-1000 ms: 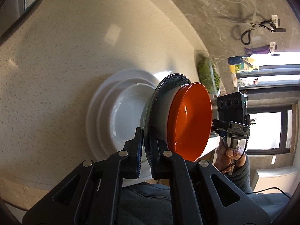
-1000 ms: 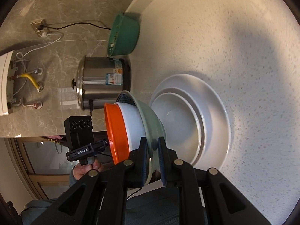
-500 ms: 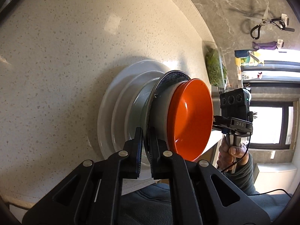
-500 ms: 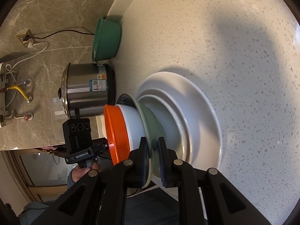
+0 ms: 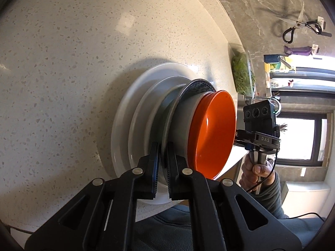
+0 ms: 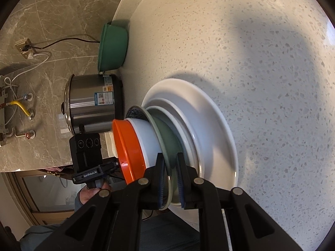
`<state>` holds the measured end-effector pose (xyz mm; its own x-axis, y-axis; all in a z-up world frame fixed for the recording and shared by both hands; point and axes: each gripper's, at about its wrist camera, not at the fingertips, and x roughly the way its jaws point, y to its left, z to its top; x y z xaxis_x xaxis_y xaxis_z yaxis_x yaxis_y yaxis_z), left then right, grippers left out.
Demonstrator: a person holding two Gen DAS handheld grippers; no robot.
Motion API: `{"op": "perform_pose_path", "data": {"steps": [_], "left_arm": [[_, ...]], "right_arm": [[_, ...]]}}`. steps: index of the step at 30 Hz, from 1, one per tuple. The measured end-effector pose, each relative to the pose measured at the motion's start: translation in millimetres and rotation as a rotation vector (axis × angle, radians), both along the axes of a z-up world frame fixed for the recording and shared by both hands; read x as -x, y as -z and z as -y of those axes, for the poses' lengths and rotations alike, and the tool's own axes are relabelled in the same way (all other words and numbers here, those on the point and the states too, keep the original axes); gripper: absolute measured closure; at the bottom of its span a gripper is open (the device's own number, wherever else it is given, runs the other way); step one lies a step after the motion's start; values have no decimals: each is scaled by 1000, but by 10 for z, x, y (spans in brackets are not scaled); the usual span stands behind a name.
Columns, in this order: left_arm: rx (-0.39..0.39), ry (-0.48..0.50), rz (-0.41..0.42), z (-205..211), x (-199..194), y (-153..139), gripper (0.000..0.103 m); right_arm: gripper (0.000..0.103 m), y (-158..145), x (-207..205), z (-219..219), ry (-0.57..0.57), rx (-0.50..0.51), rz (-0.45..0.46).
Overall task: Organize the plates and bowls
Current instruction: 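Open both grippers to release the bowl stack on the plates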
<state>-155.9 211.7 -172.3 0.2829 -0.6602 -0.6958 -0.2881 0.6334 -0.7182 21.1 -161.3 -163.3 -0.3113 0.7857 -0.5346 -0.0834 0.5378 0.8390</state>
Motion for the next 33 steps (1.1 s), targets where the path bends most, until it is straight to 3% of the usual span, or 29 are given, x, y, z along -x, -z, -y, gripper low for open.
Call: {"op": "perform_pose_path", "data": {"steps": [9,14,17,19,23,25,28,33], "left_arm": [[-6,3,11,23,-39,-27,95],[-35,25,32,34,-53,-51,92],[-92,44,41,25,-50,-119,70],[-117,38,52,-26,-20,-179,33],[-119,40,84,-92,17,-303,23],[-163,40,96,-102,13,-394,11],[-289,5,139,-92,18,-610,3],[-678,-69,263,226,106,-1079,1]], "right_arm": [[87,20,12,75,33,-13,-1],[79,-4,53,127,70,-4,7],[48,-97,83,202,106,-17,32],[20,-148,102,252,127,3,49],[16,-269,195,364,171,-7,77],[9,-326,240,428,206,6,93],[0,-428,283,522,258,33,126],[0,-756,471,610,326,91,230]]}}
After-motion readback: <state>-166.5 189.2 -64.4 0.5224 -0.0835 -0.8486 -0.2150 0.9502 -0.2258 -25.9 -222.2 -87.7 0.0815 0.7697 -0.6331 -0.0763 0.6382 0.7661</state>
